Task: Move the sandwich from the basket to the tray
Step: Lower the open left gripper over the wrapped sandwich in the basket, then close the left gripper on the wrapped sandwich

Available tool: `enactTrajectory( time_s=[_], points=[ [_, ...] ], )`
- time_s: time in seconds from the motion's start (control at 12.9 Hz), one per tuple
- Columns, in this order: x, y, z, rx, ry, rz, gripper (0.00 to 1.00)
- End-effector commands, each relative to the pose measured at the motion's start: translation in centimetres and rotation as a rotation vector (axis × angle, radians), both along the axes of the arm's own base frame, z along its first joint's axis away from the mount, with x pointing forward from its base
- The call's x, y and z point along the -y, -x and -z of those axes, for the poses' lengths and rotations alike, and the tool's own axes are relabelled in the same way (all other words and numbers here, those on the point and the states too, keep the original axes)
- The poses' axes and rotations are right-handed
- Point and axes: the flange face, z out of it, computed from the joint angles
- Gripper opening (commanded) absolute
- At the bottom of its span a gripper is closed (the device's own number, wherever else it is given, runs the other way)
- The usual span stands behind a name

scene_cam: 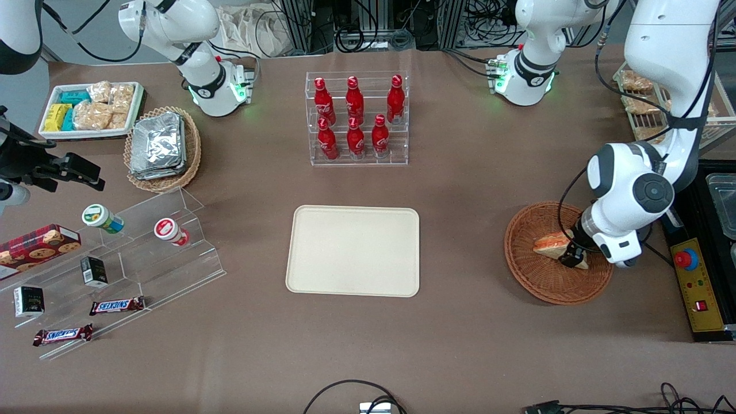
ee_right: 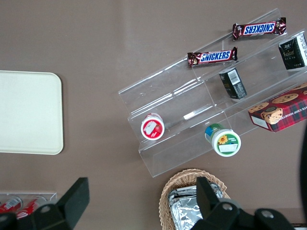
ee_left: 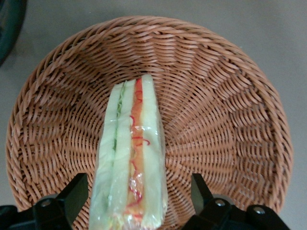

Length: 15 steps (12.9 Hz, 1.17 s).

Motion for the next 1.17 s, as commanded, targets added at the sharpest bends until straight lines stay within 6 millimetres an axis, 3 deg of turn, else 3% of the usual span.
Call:
enactTrajectory(
  time_s=[0.0, 0.08, 0.31, 0.54, 0.78, 1.09],
  points=[
    [0.4, -0.2, 0.5, 0.023, -0.042, -0.015, 0.16],
    [0.5, -0.1, 0.5, 0.023, -0.047, -0.008, 0.00],
    [0.4, -0.2, -0.2, 0.029, -0.051, -0.003, 0.00],
    [0.5, -0.1, -2.7, 0.011, -0.066, 0.031, 0.00],
    [0.5, 0.3, -8.2, 0.010, -0.090, 0.249, 0.00],
    [0.7, 2.1, -16.7, -0.040, -0.075, 0.740, 0.00]
  ],
)
